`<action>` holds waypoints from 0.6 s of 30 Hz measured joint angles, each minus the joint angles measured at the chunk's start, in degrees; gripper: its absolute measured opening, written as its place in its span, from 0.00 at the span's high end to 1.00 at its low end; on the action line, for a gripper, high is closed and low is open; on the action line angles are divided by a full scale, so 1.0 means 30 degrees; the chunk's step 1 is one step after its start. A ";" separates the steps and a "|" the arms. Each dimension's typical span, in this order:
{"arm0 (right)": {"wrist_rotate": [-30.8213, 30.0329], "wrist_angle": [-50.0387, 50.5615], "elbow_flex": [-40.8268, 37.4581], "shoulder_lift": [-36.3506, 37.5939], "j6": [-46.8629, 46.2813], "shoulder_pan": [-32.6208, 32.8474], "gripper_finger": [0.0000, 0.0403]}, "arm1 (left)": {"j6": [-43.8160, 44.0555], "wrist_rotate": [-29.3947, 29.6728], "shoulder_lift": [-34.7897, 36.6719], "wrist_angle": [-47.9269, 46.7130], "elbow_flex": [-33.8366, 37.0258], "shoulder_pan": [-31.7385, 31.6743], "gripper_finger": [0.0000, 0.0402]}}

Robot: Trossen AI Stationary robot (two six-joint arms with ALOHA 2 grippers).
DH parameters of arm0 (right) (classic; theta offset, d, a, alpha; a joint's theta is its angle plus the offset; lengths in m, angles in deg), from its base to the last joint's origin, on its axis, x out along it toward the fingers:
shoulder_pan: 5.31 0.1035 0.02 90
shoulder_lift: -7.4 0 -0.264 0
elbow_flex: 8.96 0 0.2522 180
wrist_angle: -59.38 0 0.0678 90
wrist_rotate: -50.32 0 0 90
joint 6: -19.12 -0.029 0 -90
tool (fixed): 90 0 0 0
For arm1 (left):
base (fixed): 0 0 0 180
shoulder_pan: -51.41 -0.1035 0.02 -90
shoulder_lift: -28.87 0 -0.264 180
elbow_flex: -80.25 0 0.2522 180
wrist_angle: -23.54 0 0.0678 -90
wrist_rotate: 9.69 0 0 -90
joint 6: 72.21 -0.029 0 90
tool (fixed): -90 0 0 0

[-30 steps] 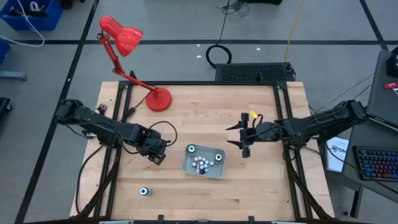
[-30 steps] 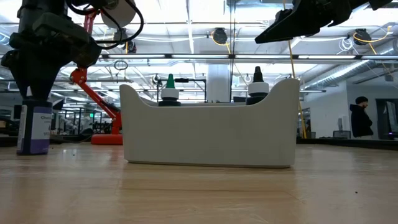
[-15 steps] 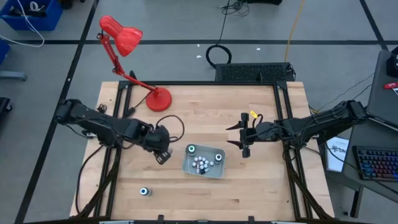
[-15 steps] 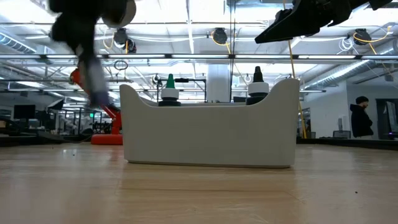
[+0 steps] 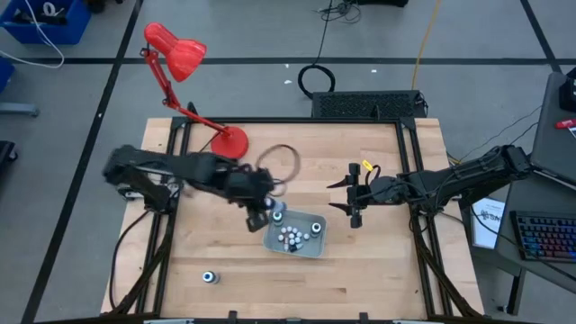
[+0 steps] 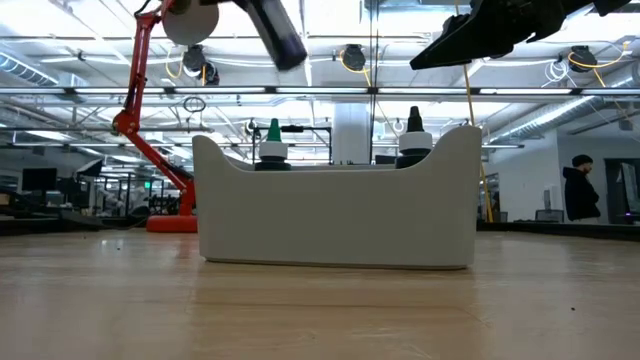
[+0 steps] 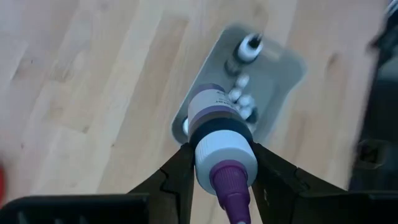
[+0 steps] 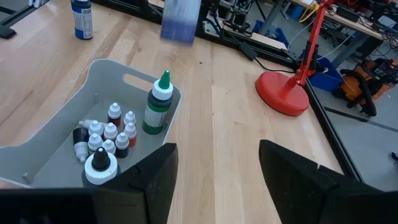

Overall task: Pick & Place food coloring
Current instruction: Put the large purple food coloring bottle into the gray bin

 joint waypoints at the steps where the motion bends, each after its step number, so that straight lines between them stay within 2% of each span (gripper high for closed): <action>1: 0.0000 0.0000 0.0000 0.0000 -0.0006 0.0000 0.47 | -0.0524 -0.0198 -0.0943 -0.0731 -0.0876 -0.0146 0.68; 6: -0.0007 0.0015 0.0000 0.0000 -0.0013 0.0000 0.47 | -0.2967 -0.1092 -0.5063 -0.3109 -0.4805 -0.0422 0.68; 9: -0.0007 0.0015 0.0000 0.0000 -0.0013 0.0000 0.47 | -0.4001 -0.1324 -0.6685 -0.3460 -0.6119 -0.0407 0.68; 18: 0.0000 0.0372 0.0000 0.0000 -0.0013 0.0000 0.47 | -0.4710 -0.0884 -0.8791 -0.3867 -0.6126 -0.0415 0.68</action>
